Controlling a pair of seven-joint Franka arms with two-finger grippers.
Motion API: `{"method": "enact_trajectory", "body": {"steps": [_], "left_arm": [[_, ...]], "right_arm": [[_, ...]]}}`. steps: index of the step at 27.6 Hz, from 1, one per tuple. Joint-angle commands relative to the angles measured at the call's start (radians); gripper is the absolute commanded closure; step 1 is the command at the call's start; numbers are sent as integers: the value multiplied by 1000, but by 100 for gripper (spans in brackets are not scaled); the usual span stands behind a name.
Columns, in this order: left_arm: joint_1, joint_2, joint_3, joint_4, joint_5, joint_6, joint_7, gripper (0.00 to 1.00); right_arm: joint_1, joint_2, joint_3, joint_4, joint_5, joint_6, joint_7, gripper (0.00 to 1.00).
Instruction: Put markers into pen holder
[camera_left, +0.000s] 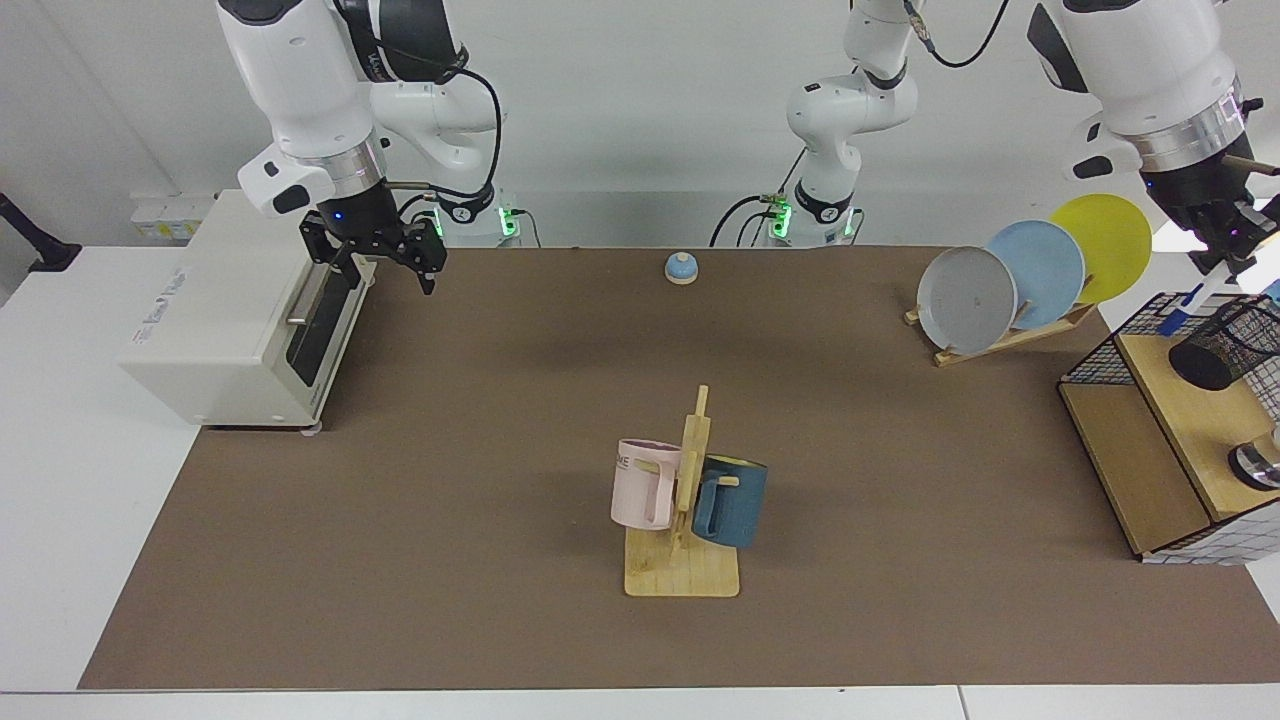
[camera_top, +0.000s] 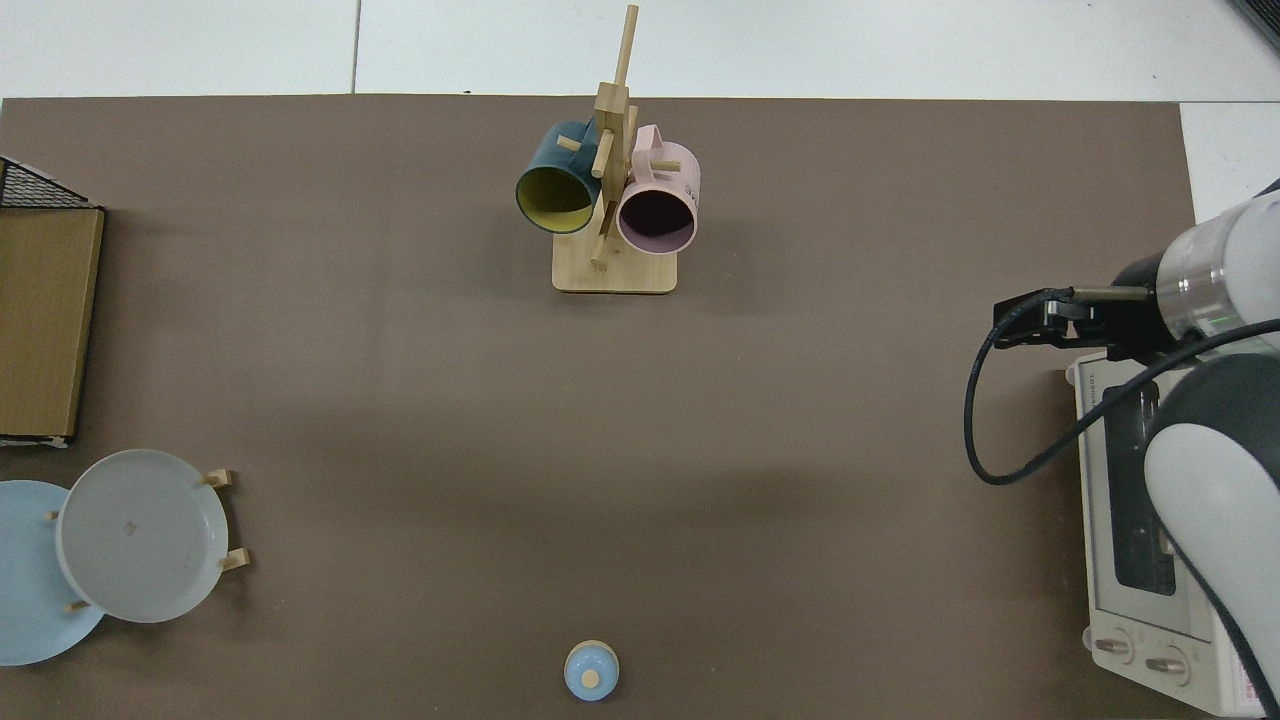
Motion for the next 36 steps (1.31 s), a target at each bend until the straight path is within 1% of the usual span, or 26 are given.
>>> {"method": "enact_trajectory", "body": {"steps": [1, 5, 10, 13, 15, 17, 23, 26, 31, 36], "left_arm": [[55, 12, 11, 21, 25, 57, 75, 100], [93, 12, 11, 16, 27, 107, 138, 100], [118, 13, 11, 14, 48, 166, 198, 100], [156, 19, 11, 14, 59, 205, 209, 100], [170, 35, 11, 14, 67, 232, 225, 100], [179, 44, 11, 13, 90, 246, 229, 100], [182, 75, 11, 13, 142, 255, 229, 100], [202, 96, 11, 17, 157, 269, 230, 100], [219, 101, 11, 17, 162, 288, 232, 100], [247, 104, 11, 14, 202, 323, 233, 100]], "right_arm": [[-17, 0, 13, 12, 25, -29, 71, 0], [-17, -1, 13, 7, 27, -32, 71, 0], [-18, -1, 11, 7, 27, -20, 71, 0], [-14, -1, 13, 7, 27, -16, 71, 0], [-9, -1, 13, 7, 27, -16, 71, 0], [-8, -1, 13, 7, 27, -15, 71, 0], [-12, -1, 13, 7, 27, -13, 71, 0], [-11, -1, 14, 7, 31, -16, 64, 0], [11, -1, 23, 9, 34, -13, 70, 0], [5, -1, 23, 9, 34, -12, 71, 0]]}}
